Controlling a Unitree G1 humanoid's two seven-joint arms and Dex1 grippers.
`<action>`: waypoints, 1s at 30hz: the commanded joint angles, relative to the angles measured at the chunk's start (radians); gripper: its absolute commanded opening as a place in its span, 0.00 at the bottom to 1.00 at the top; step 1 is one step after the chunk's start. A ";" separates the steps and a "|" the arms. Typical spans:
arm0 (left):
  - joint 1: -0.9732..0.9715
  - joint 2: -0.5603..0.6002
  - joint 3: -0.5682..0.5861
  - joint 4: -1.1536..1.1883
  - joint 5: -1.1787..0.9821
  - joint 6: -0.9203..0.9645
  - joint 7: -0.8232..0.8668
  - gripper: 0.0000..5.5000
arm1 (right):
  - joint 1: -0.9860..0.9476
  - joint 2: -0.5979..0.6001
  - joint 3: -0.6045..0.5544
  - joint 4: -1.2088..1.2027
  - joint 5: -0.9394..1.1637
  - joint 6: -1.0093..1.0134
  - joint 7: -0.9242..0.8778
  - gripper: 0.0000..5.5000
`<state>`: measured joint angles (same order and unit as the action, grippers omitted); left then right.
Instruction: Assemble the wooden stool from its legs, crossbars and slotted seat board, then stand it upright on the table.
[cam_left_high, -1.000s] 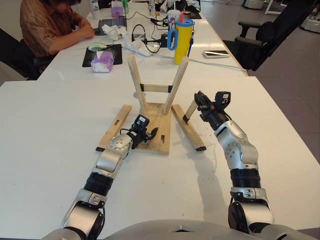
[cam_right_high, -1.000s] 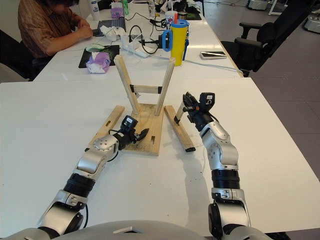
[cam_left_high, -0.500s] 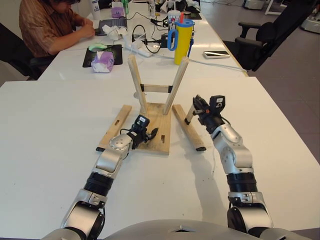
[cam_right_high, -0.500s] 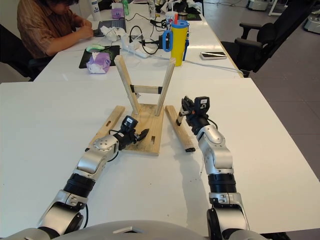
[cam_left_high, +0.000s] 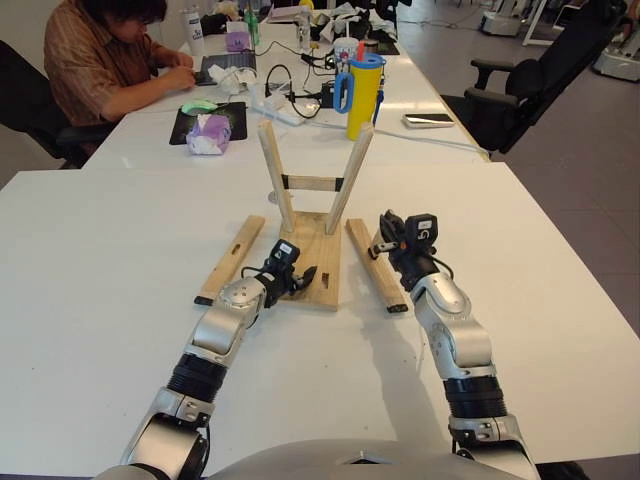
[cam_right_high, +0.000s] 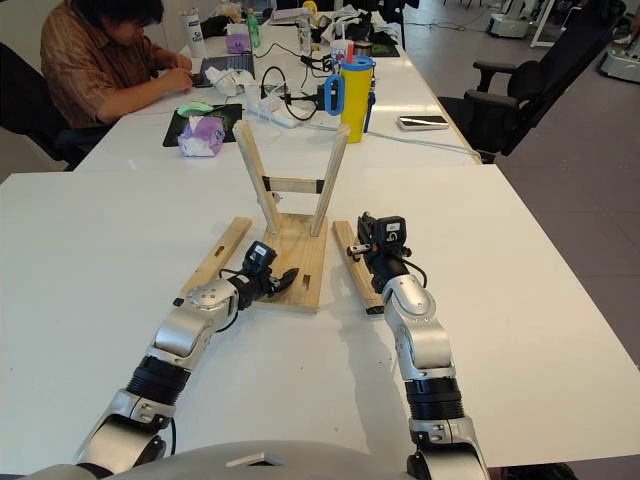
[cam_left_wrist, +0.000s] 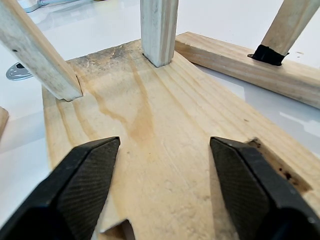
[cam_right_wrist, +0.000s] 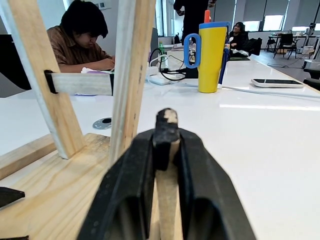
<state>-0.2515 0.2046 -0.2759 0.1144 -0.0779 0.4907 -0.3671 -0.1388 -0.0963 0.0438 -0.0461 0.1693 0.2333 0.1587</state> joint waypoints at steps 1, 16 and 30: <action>0.088 0.014 -0.047 0.072 0.030 0.105 -0.017 0.61 | 0.050 -0.010 0.024 0.043 -0.024 0.039 0.019 0.08; 0.076 0.003 -0.032 0.089 0.026 0.088 -0.016 0.61 | -0.109 -0.030 -0.032 -0.109 0.027 0.124 0.039 0.36; 0.035 -0.031 -0.018 0.157 0.033 0.042 -0.012 0.61 | -0.435 -0.037 -0.023 0.059 -0.024 -0.071 0.086 0.36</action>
<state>-0.2828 0.1685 -0.2624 0.1728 -0.0783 0.4635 -0.3797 -0.5428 -0.1291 0.0058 -0.0638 0.1695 0.2113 0.2295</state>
